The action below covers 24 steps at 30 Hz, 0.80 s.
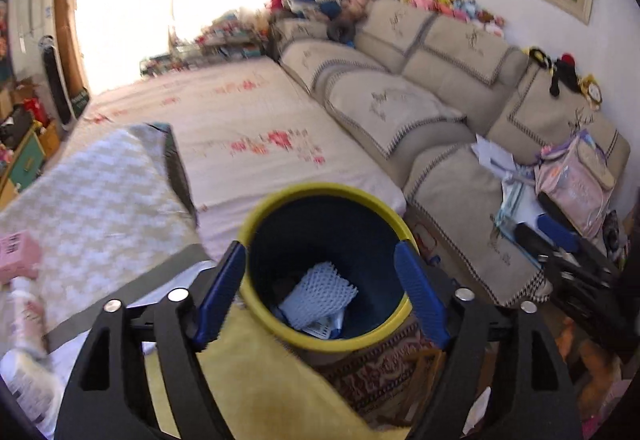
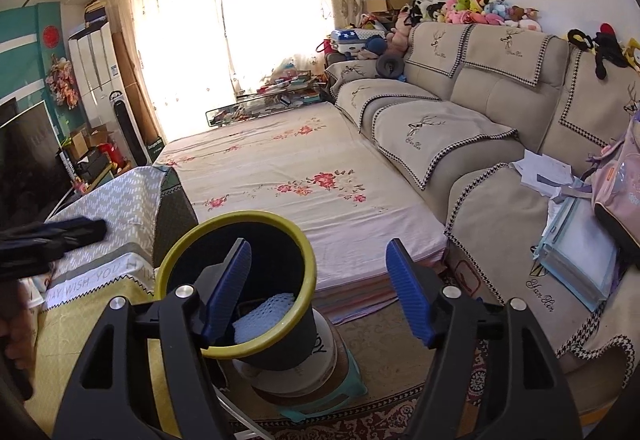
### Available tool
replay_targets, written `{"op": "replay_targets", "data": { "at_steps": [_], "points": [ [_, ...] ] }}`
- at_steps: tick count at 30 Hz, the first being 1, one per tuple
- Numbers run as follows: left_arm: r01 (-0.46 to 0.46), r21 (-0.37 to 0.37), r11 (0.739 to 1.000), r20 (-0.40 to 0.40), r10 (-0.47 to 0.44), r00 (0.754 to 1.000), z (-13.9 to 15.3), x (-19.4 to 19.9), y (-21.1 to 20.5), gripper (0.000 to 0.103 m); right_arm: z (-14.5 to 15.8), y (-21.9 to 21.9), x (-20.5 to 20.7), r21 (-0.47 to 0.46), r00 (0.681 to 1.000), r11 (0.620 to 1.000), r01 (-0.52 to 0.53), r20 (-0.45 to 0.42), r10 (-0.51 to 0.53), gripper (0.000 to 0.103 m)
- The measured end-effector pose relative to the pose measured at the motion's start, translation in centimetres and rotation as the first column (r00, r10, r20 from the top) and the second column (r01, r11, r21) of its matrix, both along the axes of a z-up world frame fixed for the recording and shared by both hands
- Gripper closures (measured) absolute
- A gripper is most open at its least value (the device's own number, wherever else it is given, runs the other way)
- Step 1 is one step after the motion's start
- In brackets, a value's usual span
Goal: Collect trash
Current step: 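Move the right gripper back to the table toward the white yogurt cup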
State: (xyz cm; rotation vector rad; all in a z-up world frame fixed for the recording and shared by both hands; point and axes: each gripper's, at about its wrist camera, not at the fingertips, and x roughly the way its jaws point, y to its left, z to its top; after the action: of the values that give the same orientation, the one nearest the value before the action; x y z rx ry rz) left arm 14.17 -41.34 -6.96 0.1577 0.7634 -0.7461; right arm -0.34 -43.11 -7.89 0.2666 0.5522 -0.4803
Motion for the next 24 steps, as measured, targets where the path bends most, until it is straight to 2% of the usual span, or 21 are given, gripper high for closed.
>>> {"op": "replay_targets", "data": {
  "at_steps": [3, 7, 9, 12, 15, 19, 22, 24],
  "points": [
    [-0.039, -0.047, 0.998, 0.061, 0.042, 0.997, 2.7, -2.6, 5.3, 0.016, 0.2, 1.3, 0.6, 0.006, 0.999, 0.999, -0.054, 0.005, 0.054, 0.036],
    [-0.153, -0.105, 0.983, 0.115, 0.165, 0.980, 5.7, -5.3, 13.3, 0.010, 0.5, 3.9, 1.9, 0.015, 0.989, 0.989, -0.146, 0.012, 0.146, 0.036],
    [-0.220, -0.125, 0.967, 0.141, 0.237, 0.961, 6.7, -6.7, 17.4, 0.010, 0.6, 6.1, 3.2, 0.027, 0.974, 0.974, -0.226, 0.016, 0.226, 0.036],
    [-0.354, -0.124, 0.927, 0.174, 0.372, 0.912, 7.4, -8.5, 23.7, 0.009, 0.7, 10.3, 5.1, 0.029, 0.937, 0.936, -0.350, 0.008, 0.350, 0.036],
    [-0.469, -0.129, 0.874, 0.168, 0.485, 0.858, 7.1, -10.1, 30.0, 0.009, 0.4, 15.8, 7.6, 0.031, 0.875, 0.875, -0.483, -0.013, 0.483, 0.036],
    [-0.587, -0.117, 0.801, 0.143, 0.598, 0.789, 5.8, -11.9, 38.0, 0.009, -0.5, 22.6, 10.6, 0.091, 0.759, 0.758, -0.646, -0.028, 0.651, 0.036],
    [-0.665, -0.103, 0.740, 0.130, 0.672, 0.729, 4.3, -13.2, 43.1, 0.009, -0.9, 27.0, 13.0, 0.149, 0.680, 0.676, -0.722, -0.030, 0.733, 0.036],
    [-0.697, -0.106, 0.709, 0.113, 0.705, 0.700, 3.3, -13.9, 45.9, 0.009, -1.1, 29.7, 14.3, 0.181, 0.637, 0.631, -0.754, -0.032, 0.770, 0.036]
  ]
}}
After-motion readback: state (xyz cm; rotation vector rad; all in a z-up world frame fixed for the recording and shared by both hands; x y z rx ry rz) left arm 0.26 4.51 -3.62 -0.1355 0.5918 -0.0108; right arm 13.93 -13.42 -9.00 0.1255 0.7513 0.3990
